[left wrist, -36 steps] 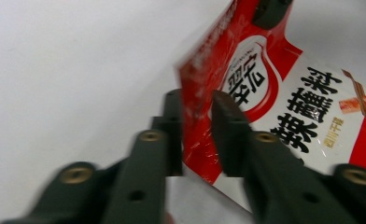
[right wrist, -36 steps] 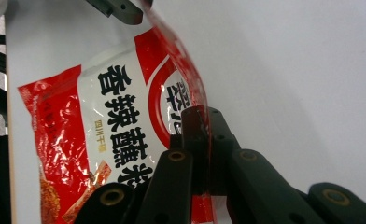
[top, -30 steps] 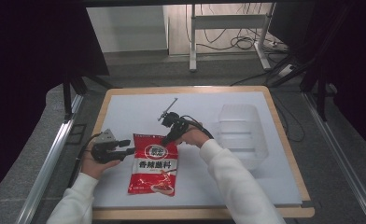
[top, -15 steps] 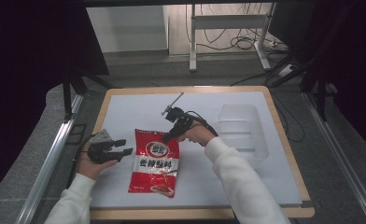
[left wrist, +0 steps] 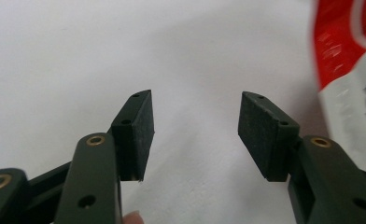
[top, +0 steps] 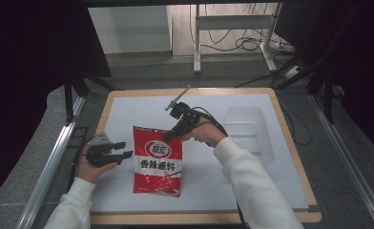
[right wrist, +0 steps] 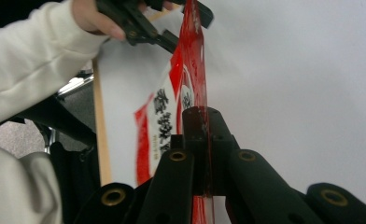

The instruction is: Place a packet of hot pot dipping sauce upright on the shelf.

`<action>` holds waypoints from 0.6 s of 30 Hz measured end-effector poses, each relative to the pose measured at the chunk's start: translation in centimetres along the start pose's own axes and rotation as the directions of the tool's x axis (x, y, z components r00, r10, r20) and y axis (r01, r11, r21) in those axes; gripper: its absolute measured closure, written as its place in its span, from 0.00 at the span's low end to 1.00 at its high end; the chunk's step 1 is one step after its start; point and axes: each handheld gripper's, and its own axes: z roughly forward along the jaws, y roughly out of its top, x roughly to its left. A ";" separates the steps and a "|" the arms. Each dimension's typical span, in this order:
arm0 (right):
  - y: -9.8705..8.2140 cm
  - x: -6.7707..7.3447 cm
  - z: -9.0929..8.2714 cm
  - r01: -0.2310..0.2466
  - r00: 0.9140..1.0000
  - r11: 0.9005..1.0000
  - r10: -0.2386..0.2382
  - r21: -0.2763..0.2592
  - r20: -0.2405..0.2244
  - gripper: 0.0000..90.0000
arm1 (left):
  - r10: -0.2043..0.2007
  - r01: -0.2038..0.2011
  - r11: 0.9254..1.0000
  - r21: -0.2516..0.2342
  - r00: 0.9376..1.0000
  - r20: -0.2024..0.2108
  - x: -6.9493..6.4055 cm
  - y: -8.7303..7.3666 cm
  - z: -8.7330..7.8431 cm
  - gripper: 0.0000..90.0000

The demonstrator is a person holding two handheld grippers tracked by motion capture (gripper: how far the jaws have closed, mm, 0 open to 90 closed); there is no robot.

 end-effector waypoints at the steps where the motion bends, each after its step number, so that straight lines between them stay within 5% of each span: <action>1: 0.1 0.2 -0.2 0.003 1.000 1.000 -0.003 -0.004 0.000 0.99 | -0.003 0.003 1.000 -0.001 1.000 -0.001 0.1 0.0 -0.1 0.50; 8: 1.4 2.8 -2.7 0.070 0.997 0.997 -0.069 -0.022 0.027 0.99 | -0.016 0.016 1.000 0.008 1.000 -0.009 0.3 0.0 0.0 0.45; 18: 2.2 3.2 -4.8 0.083 0.994 0.996 -0.080 -0.037 0.076 0.99 | -0.031 0.031 0.999 0.017 0.999 -0.008 0.2 0.2 0.0 0.40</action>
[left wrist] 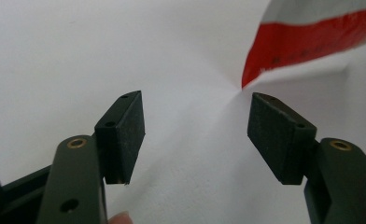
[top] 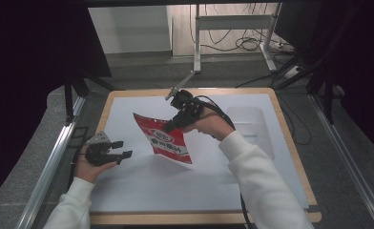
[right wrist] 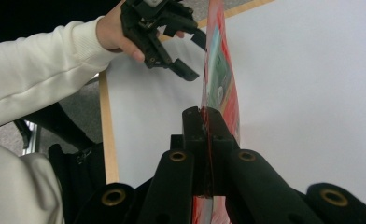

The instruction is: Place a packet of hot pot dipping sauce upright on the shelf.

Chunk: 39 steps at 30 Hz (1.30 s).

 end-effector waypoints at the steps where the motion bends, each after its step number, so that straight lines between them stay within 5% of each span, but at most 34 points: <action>1: 0.1 -0.1 -0.2 0.001 1.000 1.000 -0.001 0.001 0.007 0.99 | 0.001 -0.001 1.000 0.004 1.000 0.001 0.0 0.0 0.0 0.40; 21: -0.3 -1.1 -3.4 -0.008 0.998 1.000 0.010 -0.029 0.067 0.99 | 0.008 -0.008 0.999 0.031 1.000 0.008 -0.1 0.0 0.3 0.37; 39: -3.4 -3.1 -8.3 -0.076 0.988 0.993 0.087 -0.086 0.130 0.99 | 0.016 -0.016 0.998 0.053 1.000 0.009 -0.2 -0.1 0.7 0.36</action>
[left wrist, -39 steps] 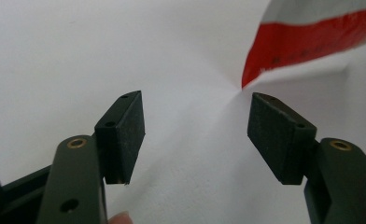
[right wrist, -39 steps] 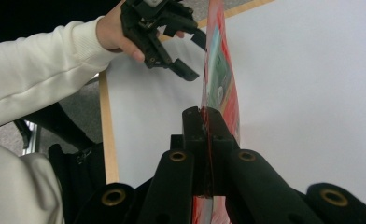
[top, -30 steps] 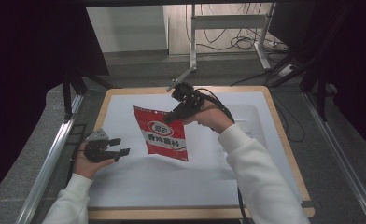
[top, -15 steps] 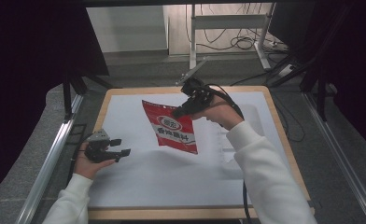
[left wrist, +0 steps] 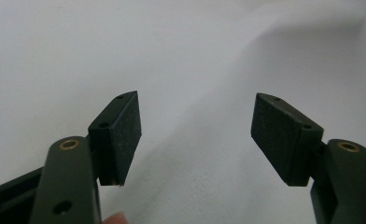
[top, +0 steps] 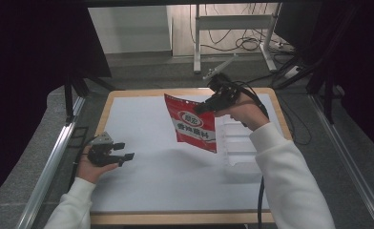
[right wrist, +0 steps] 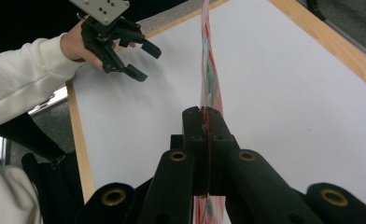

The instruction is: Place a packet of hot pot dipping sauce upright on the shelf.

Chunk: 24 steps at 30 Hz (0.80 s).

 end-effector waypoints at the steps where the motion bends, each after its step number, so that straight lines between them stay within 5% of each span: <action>1: -0.1 -0.1 -0.2 -0.002 1.000 1.000 0.002 -0.003 0.002 0.99 | 0.000 0.000 1.000 0.000 1.000 0.000 0.0 0.0 0.0 0.36; 24: -1.7 -2.2 -6.0 -0.047 0.995 0.996 0.053 -0.072 0.085 0.99 | 0.010 -0.010 1.000 0.001 1.000 0.001 -0.1 0.0 0.1 0.36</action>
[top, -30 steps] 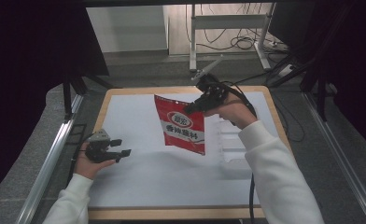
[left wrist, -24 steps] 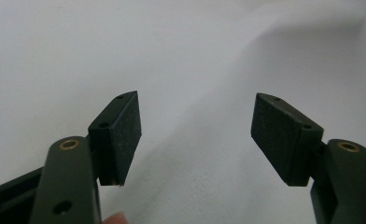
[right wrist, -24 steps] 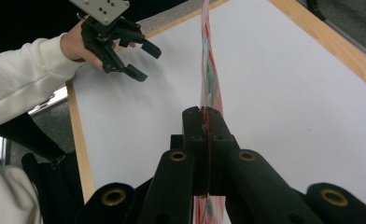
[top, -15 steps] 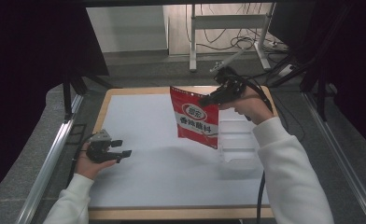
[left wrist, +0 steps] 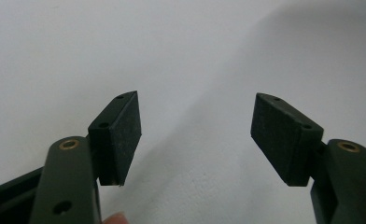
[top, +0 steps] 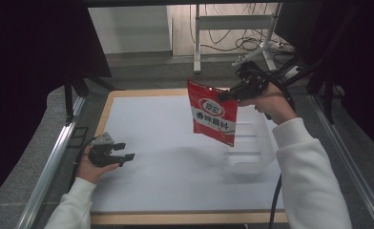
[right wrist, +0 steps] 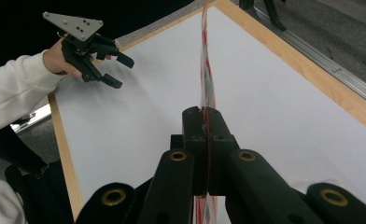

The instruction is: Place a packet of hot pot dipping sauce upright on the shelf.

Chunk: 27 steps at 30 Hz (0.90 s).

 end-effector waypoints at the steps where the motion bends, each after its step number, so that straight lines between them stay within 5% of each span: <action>1: -0.1 -0.1 -0.2 -0.002 1.000 1.000 0.002 -0.002 0.002 0.99 | 0.000 0.000 1.000 0.000 1.000 0.000 0.0 0.0 0.0 0.36; 27: -2.3 -3.1 -4.0 -0.043 0.997 0.999 0.045 -0.030 0.058 0.99 | 0.003 -0.003 1.000 0.007 1.000 -0.006 0.0 0.0 0.0 0.36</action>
